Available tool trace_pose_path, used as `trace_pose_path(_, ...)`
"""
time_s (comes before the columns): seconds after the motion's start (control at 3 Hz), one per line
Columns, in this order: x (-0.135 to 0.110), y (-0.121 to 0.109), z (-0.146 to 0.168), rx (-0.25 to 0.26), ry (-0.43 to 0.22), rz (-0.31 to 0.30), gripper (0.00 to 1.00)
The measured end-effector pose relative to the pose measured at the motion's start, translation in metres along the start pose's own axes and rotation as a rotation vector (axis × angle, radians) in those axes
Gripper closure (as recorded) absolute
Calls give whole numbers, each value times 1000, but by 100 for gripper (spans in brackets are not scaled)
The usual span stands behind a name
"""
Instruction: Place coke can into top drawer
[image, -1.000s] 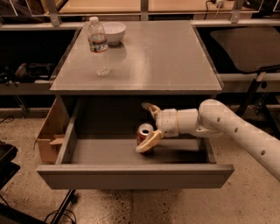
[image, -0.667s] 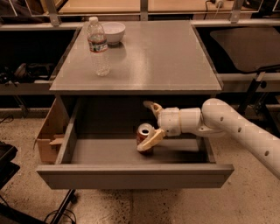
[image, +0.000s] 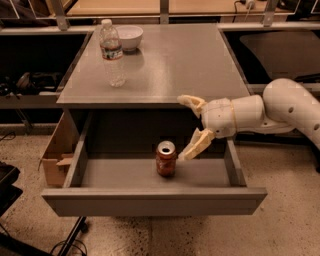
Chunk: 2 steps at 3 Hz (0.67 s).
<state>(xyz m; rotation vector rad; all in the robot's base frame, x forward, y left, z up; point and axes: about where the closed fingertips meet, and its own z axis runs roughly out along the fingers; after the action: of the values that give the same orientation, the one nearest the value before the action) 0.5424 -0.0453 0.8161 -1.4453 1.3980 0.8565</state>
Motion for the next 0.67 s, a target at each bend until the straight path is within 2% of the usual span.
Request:
trace_pose_path(0.33, -51, -6, -39, -43, 142, -41, 0)
trace_pose_path(0.67, -87, -32, -64, -78, 327, -13, 0)
